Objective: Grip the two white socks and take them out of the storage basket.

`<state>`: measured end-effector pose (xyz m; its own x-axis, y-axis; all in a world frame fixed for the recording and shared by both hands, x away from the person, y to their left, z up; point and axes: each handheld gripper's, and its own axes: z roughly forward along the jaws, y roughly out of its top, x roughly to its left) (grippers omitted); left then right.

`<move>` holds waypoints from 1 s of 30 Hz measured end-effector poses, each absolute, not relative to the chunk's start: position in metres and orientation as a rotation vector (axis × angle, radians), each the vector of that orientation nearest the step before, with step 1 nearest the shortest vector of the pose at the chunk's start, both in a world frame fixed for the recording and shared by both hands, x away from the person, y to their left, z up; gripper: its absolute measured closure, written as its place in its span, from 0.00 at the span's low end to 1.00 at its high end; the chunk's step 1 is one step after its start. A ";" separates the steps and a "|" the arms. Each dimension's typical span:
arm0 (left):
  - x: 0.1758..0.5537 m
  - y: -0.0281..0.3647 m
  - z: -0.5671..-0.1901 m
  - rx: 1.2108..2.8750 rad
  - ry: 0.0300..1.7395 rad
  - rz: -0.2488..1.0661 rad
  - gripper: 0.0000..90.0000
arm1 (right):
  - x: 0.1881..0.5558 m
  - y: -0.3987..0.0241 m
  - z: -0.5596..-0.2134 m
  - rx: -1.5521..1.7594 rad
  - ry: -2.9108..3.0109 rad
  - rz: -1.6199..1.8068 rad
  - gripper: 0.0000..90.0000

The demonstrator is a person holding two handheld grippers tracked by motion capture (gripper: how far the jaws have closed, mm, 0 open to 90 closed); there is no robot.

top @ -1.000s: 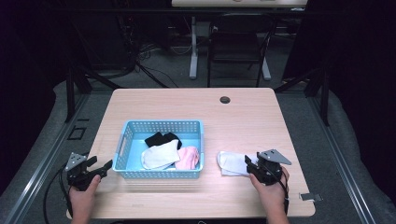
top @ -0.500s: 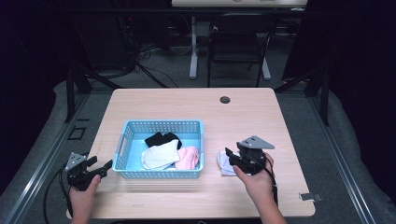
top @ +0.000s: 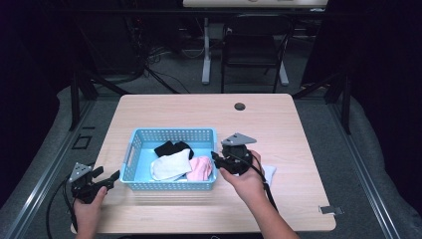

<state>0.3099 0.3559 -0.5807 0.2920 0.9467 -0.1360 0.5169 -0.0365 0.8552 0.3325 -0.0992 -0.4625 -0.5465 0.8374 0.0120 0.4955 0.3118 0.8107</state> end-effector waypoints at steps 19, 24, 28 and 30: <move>0.310 0.356 -0.580 1.683 1.345 0.616 0.28 | 0.388 -0.004 -0.488 1.300 2.456 0.883 0.81; 0.310 0.356 -0.580 1.684 1.345 0.614 0.28 | 0.403 0.004 -0.504 1.405 2.525 0.784 0.82; 0.311 0.356 -0.580 1.684 1.345 0.613 0.28 | 0.410 0.006 -0.510 1.454 2.554 0.744 0.80; 0.311 0.356 -0.580 1.684 1.345 0.612 0.28 | 0.414 0.007 -0.514 1.486 2.565 0.730 0.79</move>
<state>0.3106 0.3562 -0.5804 0.2950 0.9455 -0.1378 0.5168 -0.0366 0.8553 0.4136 0.0072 -0.5144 -0.5234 0.8373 0.1581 0.7951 0.4132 0.4440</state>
